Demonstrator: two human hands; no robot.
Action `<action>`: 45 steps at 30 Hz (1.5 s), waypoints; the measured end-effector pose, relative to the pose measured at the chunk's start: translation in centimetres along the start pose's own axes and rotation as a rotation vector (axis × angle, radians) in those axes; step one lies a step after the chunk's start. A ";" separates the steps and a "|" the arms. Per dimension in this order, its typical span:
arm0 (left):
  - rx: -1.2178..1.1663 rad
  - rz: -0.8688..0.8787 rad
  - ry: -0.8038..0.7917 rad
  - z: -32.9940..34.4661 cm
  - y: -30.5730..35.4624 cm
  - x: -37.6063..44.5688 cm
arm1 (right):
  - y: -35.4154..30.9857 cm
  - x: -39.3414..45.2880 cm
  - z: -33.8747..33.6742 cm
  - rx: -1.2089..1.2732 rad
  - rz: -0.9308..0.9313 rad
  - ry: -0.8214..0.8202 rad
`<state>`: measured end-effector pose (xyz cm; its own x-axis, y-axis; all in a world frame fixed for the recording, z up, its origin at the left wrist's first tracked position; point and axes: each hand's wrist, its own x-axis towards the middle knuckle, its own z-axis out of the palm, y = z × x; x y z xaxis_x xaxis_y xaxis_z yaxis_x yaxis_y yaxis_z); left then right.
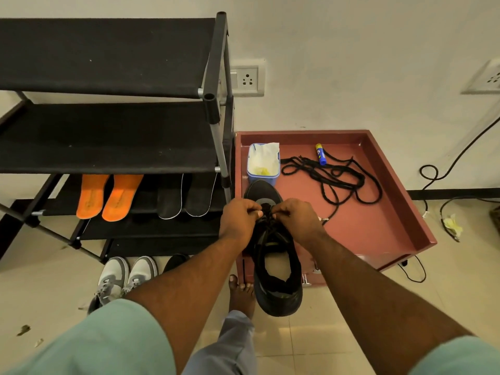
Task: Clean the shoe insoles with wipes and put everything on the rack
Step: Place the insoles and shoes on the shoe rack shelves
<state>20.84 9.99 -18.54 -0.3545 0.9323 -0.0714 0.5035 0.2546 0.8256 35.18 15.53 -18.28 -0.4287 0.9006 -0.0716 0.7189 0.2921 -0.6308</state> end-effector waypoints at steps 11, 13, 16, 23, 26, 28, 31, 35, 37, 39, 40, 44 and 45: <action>0.349 0.355 -0.087 0.3 -1.5 0.9 | 1.0 0.7 1.0 -0.017 -0.120 -0.017; 0.411 0.353 -0.103 0.6 -1.3 0.9 | 1.0 0.8 1.1 0.002 -0.126 -0.017; 0.406 0.325 -0.158 0.5 -0.8 1.4 | 0.8 0.9 0.8 0.045 -0.114 -0.050; 0.317 0.266 -0.332 -1.3 -0.7 3.2 | 1.3 0.5 -0.7 0.199 0.005 -0.118; 0.172 0.255 -0.264 -0.8 -1.4 2.2 | 1.3 0.1 -0.3 0.159 -0.048 -0.051; 0.054 0.259 -0.179 -0.5 -2.0 1.4 | 1.3 0.2 0.2 0.080 -0.108 -0.014; -0.048 0.255 -0.074 0.0 -2.6 1.0 | 1.1 0.3 0.5 0.014 -0.173 0.012; -0.116 0.221 -0.038 0.6 -2.6 0.8 | 1.2 0.3 1.0 -0.018 -0.204 0.040; -0.022 0.265 -0.030 1.0 -2.9 1.1 | 1.3 0.5 1.3 0.025 -0.186 0.039; 0.097 0.285 -0.045 1.2 -3.0 1.6 | 1.3 0.6 1.5 0.052 -0.184 0.022; 0.143 0.288 -0.059 1.3 -2.8 1.7 | 1.3 0.6 1.5 0.061 -0.182 0.013; 0.272 0.289 -0.188 0.8 -2.2 2.7 | 1.5 0.8 1.5 0.075 -0.154 -0.020; 0.281 0.265 -0.246 0.5 -2.0 3.0 | 1.5 0.7 1.6 0.082 -0.135 -0.025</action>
<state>19.17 12.41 -20.64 -0.0041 0.9993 -0.0371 0.7577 0.0273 0.6521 35.05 16.11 -20.52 -0.5325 0.8464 -0.0006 0.6072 0.3815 -0.6970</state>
